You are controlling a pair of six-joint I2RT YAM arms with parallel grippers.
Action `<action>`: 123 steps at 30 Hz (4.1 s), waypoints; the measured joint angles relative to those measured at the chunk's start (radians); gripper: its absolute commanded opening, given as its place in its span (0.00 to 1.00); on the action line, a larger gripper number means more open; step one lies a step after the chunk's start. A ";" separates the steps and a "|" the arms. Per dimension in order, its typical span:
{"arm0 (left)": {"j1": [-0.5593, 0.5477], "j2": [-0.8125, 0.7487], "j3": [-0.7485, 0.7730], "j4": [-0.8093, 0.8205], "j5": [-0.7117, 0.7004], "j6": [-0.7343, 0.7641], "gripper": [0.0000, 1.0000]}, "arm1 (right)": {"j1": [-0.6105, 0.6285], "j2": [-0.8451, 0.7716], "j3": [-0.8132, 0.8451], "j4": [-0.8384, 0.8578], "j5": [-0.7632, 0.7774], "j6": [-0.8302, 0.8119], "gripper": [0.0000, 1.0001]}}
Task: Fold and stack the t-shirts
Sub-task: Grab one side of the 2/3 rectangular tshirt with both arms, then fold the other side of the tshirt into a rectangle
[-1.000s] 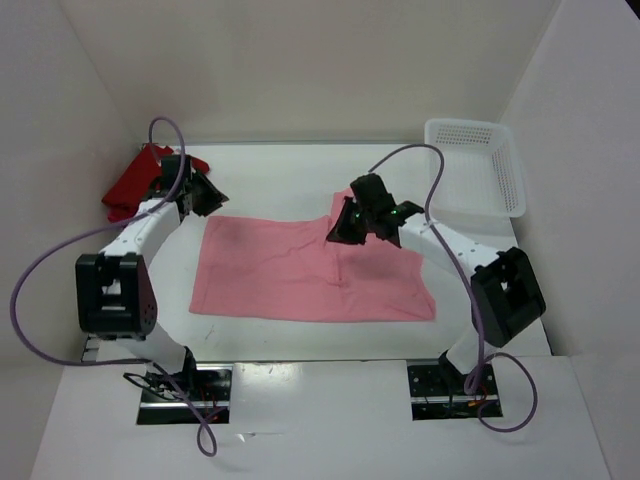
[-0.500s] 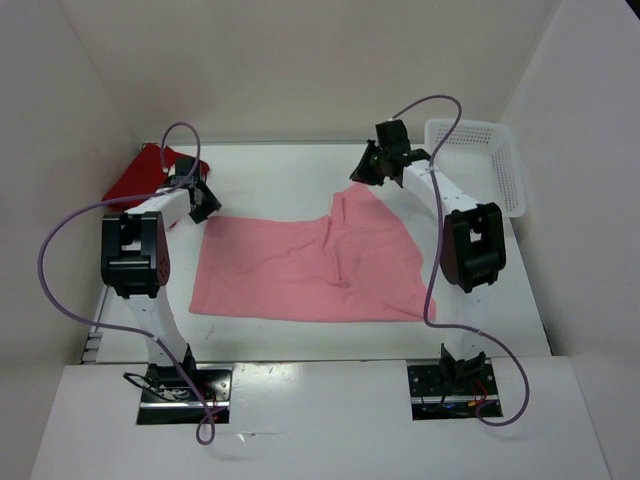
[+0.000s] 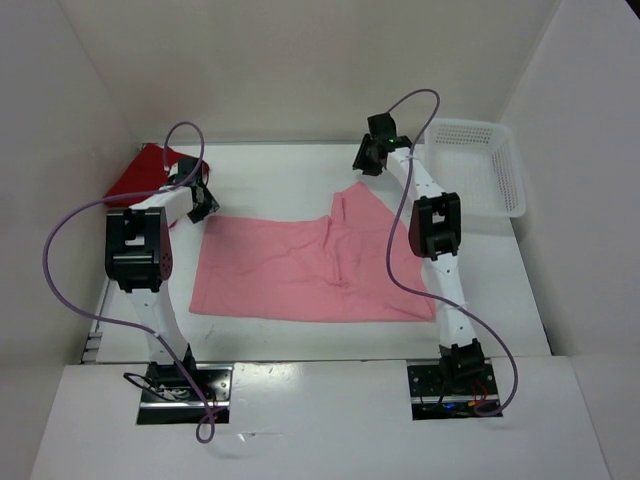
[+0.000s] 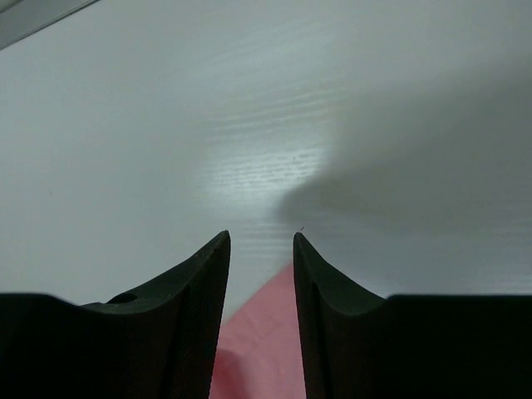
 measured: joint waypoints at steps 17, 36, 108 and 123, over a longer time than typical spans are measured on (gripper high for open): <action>0.000 0.004 -0.002 -0.011 0.016 0.023 0.38 | 0.005 0.137 0.196 -0.142 0.067 -0.029 0.41; 0.002 0.004 -0.014 0.019 0.052 0.018 0.12 | 0.036 -0.009 -0.083 -0.039 0.082 -0.036 0.10; 0.026 -0.616 -0.472 -0.135 0.092 -0.003 0.00 | -0.082 -1.614 -1.580 -0.209 -0.074 0.309 0.05; 0.038 -0.710 -0.481 -0.165 0.141 -0.005 0.39 | -0.069 -1.656 -1.533 -0.299 -0.062 0.270 0.00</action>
